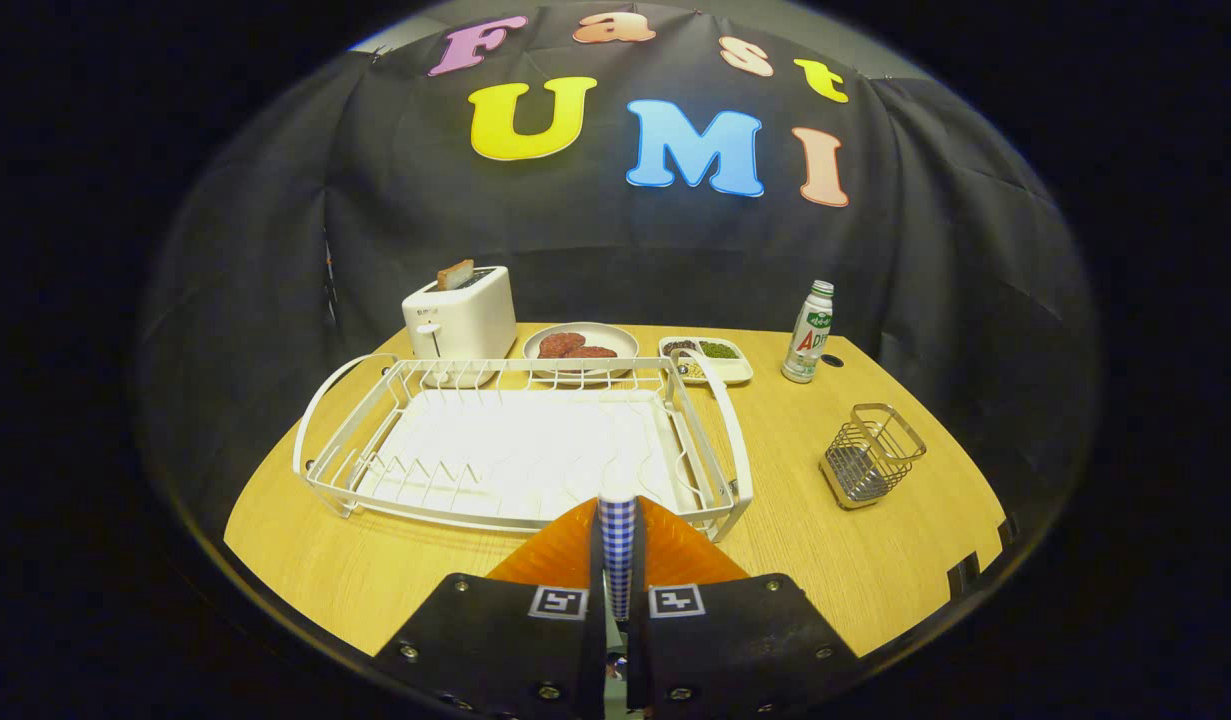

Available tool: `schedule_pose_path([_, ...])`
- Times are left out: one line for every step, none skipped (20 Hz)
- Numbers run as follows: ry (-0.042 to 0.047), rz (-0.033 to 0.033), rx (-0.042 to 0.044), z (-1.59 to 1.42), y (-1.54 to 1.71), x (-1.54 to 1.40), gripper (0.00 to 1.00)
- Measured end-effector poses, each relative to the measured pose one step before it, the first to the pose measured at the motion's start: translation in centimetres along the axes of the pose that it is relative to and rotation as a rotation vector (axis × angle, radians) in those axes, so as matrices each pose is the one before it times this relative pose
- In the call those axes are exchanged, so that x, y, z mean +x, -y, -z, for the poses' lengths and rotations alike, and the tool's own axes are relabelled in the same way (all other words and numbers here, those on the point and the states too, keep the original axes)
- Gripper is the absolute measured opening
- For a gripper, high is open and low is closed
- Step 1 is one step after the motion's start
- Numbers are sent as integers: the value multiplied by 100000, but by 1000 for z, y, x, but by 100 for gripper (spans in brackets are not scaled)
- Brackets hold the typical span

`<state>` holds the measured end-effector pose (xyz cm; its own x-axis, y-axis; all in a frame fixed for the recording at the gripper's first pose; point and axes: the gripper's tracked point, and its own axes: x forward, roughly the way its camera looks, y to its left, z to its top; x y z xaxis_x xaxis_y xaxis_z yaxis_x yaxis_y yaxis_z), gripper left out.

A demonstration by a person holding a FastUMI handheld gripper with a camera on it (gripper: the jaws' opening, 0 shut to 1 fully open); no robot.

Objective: Take the plate from the dish rack, then take the spoon from the basket and place it into the plate.

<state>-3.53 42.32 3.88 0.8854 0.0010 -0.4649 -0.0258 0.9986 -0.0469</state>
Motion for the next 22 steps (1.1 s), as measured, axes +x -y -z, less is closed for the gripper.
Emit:
schedule_pose_path([-174,513,-37,231,157,-128,8])
schedule_pose_path([250,304,252,73,122,-53,11])
schedule_pose_path([-149,183,237,141,108,-80,14])
schedule_pose_path([333,160,491,-65,137,-259,14])
schedule_pose_path([782,-29,445,-121,71,101,15])
schedule_pose_path([131,-273,280,-66,63,-81,18])
schedule_pose_path([366,-204,82,-103,-65,-136,20])
schedule_pose_path([254,-98,-114,-234,2,-79,23])
schedule_pose_path([-11,-111,-245,-20,18,-40,25])
schedule_pose_path([320,-349,-92,-155,-136,-93,25])
schedule_pose_path([130,-21,-241,-100,-14,-43,25])
schedule_pose_path([35,-62,-202,-61,-60,-117,25])
schedule_pose_path([81,57,65,5,40,-31,25])
schedule_pose_path([120,-30,134,-141,26,-64,25])
schedule_pose_path([73,86,231,-71,-52,-116,25])
schedule_pose_path([462,175,259,-258,48,-90,25])
schedule_pose_path([363,177,47,-200,99,-94,25])
schedule_pose_path([656,249,8,-391,75,-200,25])
schedule_pose_path([1084,425,-191,-551,170,-195,25])
schedule_pose_path([1673,950,-155,-825,356,-223,25])
schedule_pose_path([1983,1039,145,-878,460,-162,25])
schedule_pose_path([2000,346,555,-1065,199,-186,25])
